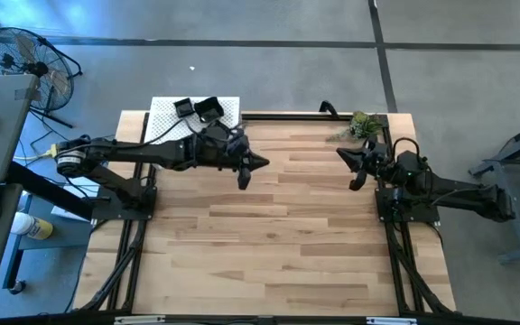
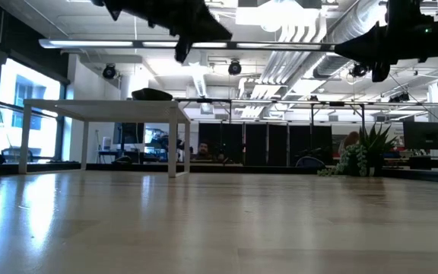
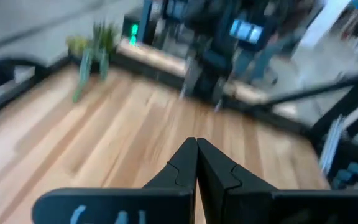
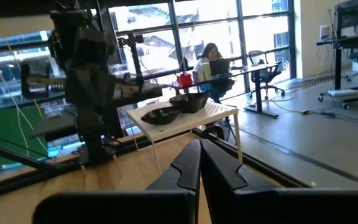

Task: Pick & Place Mini shaped plates
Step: Return to Home Position

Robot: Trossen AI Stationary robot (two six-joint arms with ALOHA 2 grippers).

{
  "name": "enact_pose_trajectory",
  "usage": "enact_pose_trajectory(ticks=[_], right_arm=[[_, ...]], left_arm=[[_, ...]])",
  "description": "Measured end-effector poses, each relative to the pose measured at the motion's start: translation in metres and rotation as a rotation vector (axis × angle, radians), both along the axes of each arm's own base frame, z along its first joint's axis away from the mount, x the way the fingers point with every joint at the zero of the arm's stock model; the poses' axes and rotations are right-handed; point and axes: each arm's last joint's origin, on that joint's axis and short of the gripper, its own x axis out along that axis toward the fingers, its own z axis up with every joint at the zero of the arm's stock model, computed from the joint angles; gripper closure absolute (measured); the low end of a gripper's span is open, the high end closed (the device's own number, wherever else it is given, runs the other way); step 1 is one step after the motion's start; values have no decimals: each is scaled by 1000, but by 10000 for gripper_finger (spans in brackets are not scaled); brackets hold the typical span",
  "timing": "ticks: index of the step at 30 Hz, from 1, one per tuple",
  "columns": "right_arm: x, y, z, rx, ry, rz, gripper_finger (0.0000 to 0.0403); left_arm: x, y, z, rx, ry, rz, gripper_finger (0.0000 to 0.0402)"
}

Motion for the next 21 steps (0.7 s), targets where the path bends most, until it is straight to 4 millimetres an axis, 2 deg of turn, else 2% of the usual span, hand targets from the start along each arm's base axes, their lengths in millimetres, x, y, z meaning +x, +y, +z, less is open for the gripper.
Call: enact_pose_trajectory(ticks=[2, 5, 9, 13, 21], right_arm=[[0, 0, 0, -24, 7, -3, 396], [0, 0, 1, -29, 3, -19, 395], [-2, 0, 2, -67, 9, -30, 394], [-7, 2, 5, -96, -17, -21, 396], [-22, 7, 0, -91, 9, 38, 398]], left_arm=[[0, 1, -5, 5, 28, 2, 401], [-1, 2, 2, 3, -12, 46, 401], [0, -5, -1, 67, 11, -18, 401], [-3, -7, 5, 96, -12, -46, 401], [-3, -6, 3, 124, 5, -44, 401]])
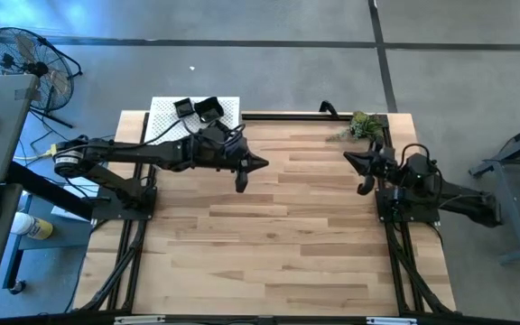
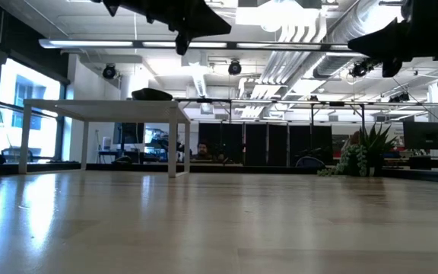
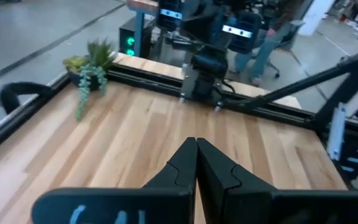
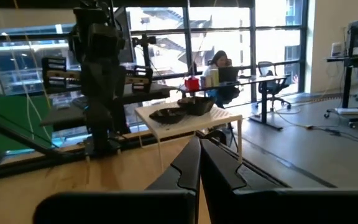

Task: Pick & Place Mini shaped plates
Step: Return to Home Position

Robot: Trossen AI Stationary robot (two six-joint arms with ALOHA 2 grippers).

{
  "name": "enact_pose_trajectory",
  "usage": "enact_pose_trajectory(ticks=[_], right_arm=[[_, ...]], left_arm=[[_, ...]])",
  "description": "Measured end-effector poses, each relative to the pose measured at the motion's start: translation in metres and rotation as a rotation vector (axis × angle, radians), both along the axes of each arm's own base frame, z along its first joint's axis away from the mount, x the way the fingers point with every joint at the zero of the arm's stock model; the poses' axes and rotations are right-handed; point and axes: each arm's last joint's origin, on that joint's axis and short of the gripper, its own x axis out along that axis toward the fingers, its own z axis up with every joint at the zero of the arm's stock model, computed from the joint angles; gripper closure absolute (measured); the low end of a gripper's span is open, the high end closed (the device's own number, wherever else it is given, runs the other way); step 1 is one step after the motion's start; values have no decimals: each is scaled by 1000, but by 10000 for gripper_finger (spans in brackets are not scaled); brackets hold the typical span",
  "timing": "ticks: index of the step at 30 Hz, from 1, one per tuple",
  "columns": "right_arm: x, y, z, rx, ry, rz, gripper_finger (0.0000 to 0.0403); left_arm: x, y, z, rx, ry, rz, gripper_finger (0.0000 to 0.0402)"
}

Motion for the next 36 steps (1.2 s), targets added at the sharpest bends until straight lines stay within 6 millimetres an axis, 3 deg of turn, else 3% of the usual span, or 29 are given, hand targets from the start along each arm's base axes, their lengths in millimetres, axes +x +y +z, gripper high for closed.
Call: enact_pose_trajectory(ticks=[6, 14, 24, 36], right_arm=[[-9, 2, -5, 15, 36, -16, 399], [-9, 2, -4, 19, 19, -1, 395], [-10, 3, -4, 34, 17, 3, 394], [-10, 2, -4, 65, 2, 7, 391]], left_arm=[[-18, -2, -12, 8, -131, 21, 401], [-87, -9, -51, -19, -238, 107, 401], [-157, -16, -73, -6, -213, 211, 401], [-203, -20, -129, -17, -320, 263, 401]])
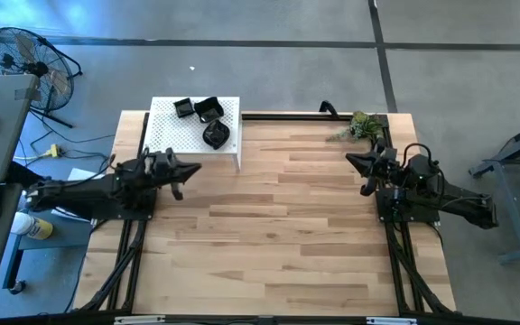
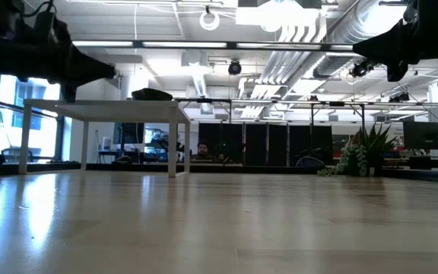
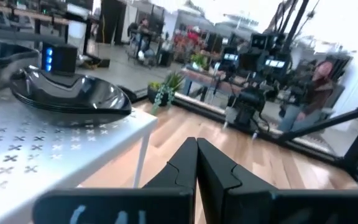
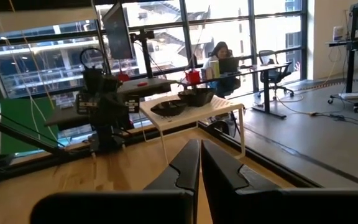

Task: Pick & Place Mini shaped plates
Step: Return to Home Position

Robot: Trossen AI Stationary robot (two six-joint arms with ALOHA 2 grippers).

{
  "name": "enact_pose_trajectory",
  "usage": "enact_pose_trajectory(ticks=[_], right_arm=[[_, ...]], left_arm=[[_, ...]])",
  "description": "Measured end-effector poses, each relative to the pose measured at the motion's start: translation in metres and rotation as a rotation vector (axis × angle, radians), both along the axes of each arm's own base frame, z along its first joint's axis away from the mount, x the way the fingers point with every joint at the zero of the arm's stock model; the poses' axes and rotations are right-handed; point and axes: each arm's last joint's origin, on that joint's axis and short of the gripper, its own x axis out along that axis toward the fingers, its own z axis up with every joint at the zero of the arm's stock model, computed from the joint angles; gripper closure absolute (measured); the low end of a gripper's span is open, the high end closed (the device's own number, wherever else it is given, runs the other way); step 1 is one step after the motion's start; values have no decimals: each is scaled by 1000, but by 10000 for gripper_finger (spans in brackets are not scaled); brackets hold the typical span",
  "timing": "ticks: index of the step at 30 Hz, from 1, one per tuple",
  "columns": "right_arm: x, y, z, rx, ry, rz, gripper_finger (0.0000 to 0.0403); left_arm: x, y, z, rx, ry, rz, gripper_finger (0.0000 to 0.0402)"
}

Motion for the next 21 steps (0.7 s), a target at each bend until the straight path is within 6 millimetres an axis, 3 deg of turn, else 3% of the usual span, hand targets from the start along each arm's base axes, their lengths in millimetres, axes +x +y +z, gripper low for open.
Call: enact_pose_trajectory(ticks=[8, 14, 21], right_arm=[[1, -1, -7, 31, 25, -34, 391], [14, -6, -46, 89, 9, -68, 391], [14, -8, -47, 61, 33, -130, 391]], left_arm=[[-10, 0, -11, -23, 23, 52, 401], [-10, 0, -11, 15, 36, 62, 401], [-10, 0, -12, 0, 36, 59, 401]])
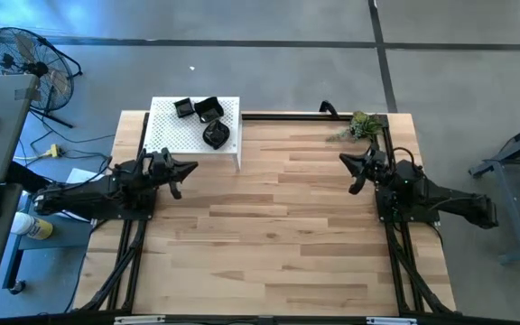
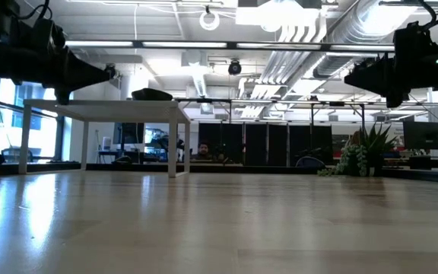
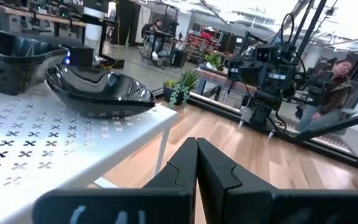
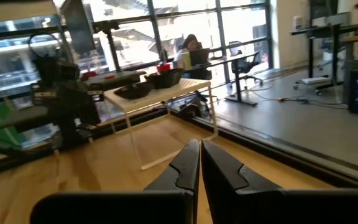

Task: Pick & Place Mini shaped plates
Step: Return to Home Position

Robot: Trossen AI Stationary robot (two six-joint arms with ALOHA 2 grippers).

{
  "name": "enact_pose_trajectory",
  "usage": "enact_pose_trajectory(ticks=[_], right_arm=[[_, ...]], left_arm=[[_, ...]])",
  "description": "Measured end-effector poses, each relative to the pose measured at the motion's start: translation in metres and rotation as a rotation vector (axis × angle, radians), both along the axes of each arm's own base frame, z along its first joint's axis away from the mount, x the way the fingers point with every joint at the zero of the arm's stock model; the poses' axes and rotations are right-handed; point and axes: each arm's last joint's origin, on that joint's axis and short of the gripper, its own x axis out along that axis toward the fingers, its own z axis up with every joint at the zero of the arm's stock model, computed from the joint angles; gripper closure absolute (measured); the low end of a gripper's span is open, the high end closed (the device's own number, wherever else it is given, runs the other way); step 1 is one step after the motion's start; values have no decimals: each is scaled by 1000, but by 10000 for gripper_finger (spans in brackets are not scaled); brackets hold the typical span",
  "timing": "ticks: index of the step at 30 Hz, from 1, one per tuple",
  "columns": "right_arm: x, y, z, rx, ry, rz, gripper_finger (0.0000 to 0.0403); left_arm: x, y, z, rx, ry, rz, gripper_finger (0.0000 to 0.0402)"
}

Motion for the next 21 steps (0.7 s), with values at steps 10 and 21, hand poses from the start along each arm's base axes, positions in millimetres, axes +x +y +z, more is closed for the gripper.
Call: enact_pose_trajectory(ticks=[10, 21], right_arm=[[0, -1, 0, -16, 8, -38, 391], [0, -1, 1, -18, -1, -38, 391]], left_arm=[[1, -1, -1, -7, 3, -48, 401], [1, -2, -1, -7, 4, -57, 401]])
